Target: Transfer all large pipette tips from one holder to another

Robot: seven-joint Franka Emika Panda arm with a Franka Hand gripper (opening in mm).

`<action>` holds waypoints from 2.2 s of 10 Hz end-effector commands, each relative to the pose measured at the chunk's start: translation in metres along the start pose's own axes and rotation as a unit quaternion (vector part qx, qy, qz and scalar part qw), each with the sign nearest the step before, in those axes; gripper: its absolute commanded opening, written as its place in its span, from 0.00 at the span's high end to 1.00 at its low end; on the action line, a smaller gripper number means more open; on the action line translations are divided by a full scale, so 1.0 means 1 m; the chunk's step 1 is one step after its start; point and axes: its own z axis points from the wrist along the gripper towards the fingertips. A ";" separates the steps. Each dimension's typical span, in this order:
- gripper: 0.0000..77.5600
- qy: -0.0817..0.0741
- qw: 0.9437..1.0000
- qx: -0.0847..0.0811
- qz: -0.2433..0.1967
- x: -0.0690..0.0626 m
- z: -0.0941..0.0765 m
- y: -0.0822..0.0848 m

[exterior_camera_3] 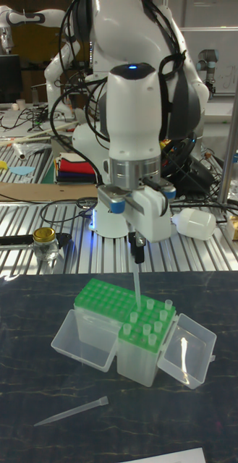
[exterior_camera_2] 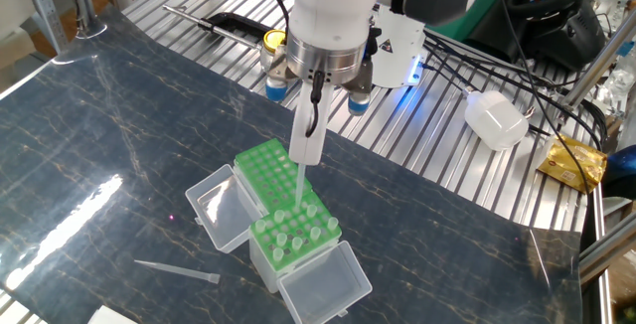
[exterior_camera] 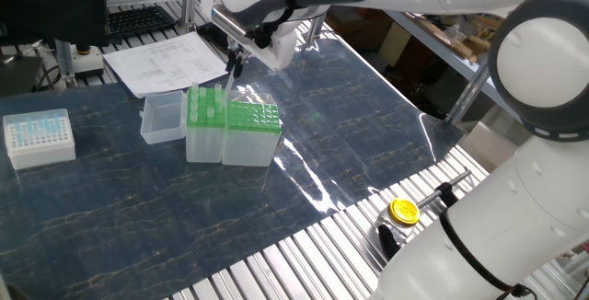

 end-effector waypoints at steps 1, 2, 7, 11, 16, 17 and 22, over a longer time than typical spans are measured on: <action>0.99 -0.006 1.000 0.000 -0.012 0.000 0.007 0.001; 0.99 -0.007 1.000 0.001 -0.014 0.000 0.010 0.001; 0.99 -0.007 0.999 0.001 -0.034 -0.004 0.029 -0.006; 0.99 -0.004 1.000 0.007 -0.023 -0.005 0.039 -0.003; 0.00 -0.003 1.000 0.009 -0.015 -0.005 0.040 -0.002; 0.00 -0.003 1.000 0.009 -0.015 -0.005 0.040 -0.002; 0.00 -0.003 1.000 0.009 -0.015 -0.005 0.040 -0.002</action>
